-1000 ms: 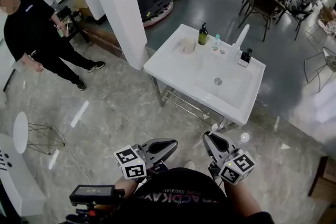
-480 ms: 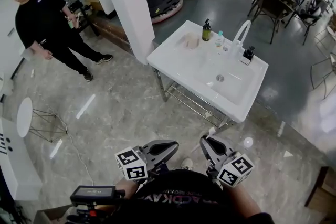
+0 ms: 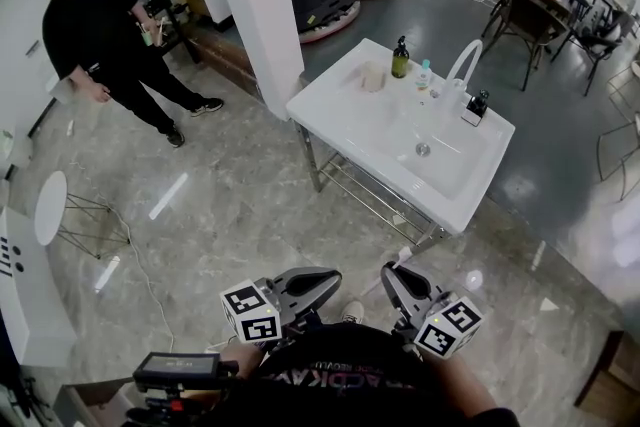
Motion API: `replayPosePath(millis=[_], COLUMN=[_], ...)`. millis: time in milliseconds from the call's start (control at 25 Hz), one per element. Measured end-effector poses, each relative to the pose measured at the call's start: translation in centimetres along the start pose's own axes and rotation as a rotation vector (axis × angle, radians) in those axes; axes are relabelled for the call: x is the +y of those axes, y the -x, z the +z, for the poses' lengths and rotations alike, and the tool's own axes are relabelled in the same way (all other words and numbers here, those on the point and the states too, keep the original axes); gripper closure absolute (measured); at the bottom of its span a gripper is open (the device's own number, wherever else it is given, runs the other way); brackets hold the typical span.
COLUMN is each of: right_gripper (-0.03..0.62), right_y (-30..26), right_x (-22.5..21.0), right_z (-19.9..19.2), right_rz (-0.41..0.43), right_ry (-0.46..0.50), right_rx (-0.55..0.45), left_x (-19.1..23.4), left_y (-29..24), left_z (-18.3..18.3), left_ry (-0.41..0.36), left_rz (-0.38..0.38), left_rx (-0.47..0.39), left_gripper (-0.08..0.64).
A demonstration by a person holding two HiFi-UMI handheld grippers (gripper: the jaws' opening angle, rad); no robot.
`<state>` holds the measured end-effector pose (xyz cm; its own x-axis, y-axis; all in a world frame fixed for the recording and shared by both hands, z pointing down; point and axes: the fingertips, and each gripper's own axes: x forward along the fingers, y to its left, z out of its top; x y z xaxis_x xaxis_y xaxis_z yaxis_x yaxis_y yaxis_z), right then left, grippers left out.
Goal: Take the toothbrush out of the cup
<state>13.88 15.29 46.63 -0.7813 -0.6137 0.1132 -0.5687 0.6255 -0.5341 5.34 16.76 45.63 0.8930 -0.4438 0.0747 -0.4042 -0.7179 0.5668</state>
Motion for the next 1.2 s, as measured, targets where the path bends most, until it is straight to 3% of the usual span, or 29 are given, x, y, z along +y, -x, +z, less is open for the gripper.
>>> replayPosePath(millis=[360, 1200], right_gripper=[0.551, 0.551], right_y=[0.18, -0.45], right_x=[0.45, 0.62], right_z=[-0.28, -0.9], right_rz=[0.024, 0.033], right_ry=[0.006, -0.001], right_rx=[-0.002, 0.018], left_x=[-0.63, -0.46], left_y=[0.09, 0.44], left_z=[-0.39, -0.49], left_ry=[-0.039, -0.032], left_rz=[0.007, 0.013], left_rx=[0.03, 0.041], left_gripper=[0.552, 0.552])
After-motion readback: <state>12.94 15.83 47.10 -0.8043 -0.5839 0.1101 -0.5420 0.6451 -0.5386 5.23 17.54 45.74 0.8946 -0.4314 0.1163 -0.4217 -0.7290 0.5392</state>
